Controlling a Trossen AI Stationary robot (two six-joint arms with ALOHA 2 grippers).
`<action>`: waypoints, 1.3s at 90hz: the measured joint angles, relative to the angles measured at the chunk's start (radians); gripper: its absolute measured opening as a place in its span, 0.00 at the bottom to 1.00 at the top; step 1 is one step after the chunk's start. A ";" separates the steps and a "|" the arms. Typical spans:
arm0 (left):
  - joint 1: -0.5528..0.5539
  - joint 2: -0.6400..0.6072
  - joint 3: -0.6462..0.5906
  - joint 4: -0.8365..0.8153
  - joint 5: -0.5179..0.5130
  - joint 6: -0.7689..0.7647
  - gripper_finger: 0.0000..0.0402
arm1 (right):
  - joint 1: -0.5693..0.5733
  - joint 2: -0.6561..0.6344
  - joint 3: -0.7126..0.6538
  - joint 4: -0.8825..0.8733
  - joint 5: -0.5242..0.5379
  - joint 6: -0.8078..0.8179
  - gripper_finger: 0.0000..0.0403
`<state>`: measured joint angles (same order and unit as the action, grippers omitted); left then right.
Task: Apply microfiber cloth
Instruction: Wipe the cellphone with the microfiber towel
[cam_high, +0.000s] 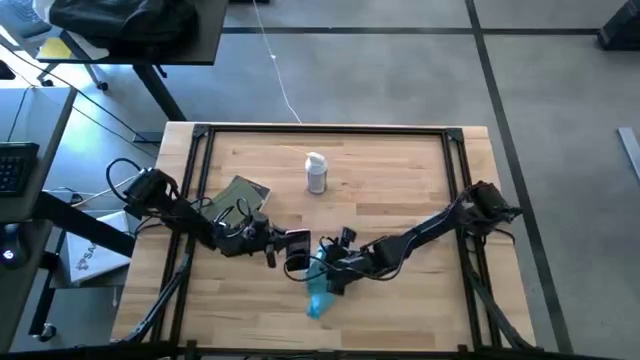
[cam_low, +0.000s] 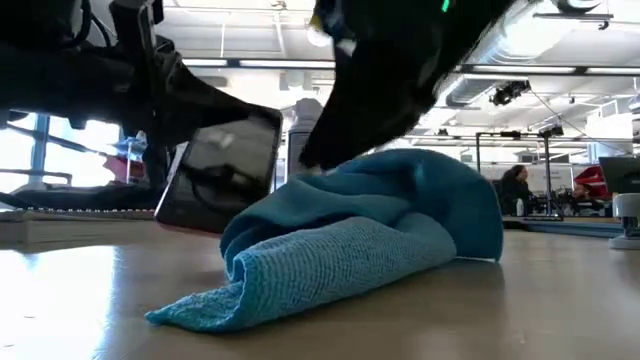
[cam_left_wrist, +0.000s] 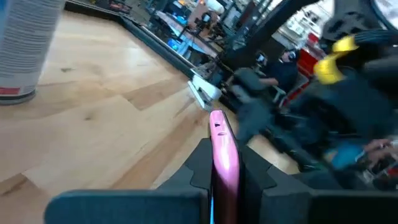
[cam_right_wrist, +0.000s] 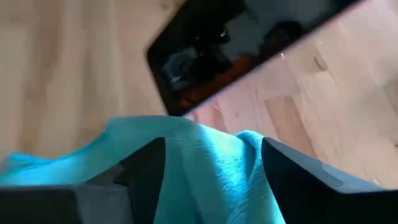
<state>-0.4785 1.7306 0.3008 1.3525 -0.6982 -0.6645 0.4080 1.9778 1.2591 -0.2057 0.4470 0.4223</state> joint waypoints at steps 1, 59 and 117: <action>-0.001 0.000 0.000 0.000 0.000 0.003 0.03 | 0.000 0.005 0.000 0.005 0.000 -0.004 0.58; -0.006 0.000 0.000 -0.018 0.017 -0.048 0.03 | -0.002 0.068 0.053 -0.114 -0.114 -0.134 0.04; 0.035 0.000 0.006 0.077 -0.015 -0.344 0.03 | 0.020 0.036 0.309 -0.108 0.219 -0.483 0.00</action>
<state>-0.4435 1.7309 0.3072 1.4297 -0.7127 -1.0084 0.4282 2.0140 1.5677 -0.3140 0.6662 -0.0609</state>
